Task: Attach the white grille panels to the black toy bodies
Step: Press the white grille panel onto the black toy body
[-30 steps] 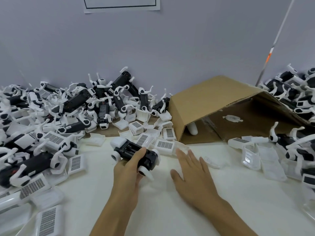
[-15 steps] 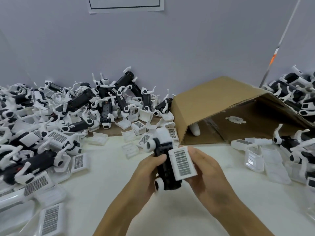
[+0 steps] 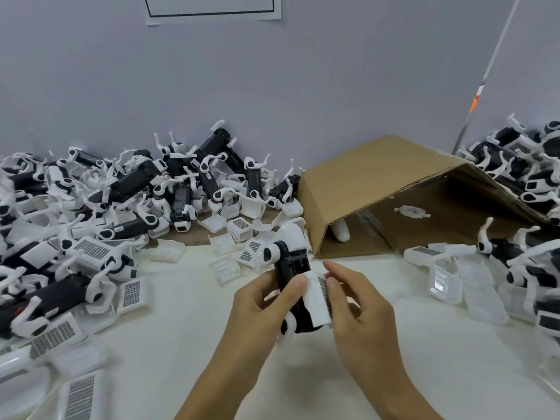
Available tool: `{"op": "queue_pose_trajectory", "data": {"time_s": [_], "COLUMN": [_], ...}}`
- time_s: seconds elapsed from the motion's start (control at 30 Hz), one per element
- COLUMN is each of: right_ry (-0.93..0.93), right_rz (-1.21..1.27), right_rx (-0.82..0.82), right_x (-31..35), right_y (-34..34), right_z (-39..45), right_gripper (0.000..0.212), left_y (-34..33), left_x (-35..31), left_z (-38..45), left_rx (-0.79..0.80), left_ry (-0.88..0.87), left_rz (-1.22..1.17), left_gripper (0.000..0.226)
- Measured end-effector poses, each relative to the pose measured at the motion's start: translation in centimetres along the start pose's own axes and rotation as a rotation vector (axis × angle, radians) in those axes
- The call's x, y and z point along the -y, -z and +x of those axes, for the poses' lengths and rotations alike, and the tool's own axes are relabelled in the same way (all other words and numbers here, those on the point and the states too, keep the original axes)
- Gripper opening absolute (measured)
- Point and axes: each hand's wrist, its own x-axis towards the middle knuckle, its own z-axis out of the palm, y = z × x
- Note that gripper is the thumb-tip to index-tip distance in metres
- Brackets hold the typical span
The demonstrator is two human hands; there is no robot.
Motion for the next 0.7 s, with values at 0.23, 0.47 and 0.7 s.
{"op": "queue_pose_trajectory", "data": {"time_s": [0.23, 0.47, 0.7], "right_ry": [0.001, 0.076, -0.012], "right_rz": [0.145, 0.217, 0.345], "right_rx": [0.192, 0.117, 0.214], "right_x": [0.09, 0.12, -0.33], "right_y": [0.45, 0.67, 0.42], "right_z": [-0.09, 0.00, 0.33], "right_gripper": [0.039, 0.050, 0.051], "left_y": [0.22, -0.54, -0.71], "left_x": [-0.12, 0.02, -0.15], "left_z": [0.04, -0.36, -0.80], "left_rx": [-0.066, -0.034, -0.068], "left_ry": [-0.091, -0.093, -0.138], "left_rz": [0.056, 0.099, 0.142], "left_gripper": [0.035, 0.028, 0.041]}}
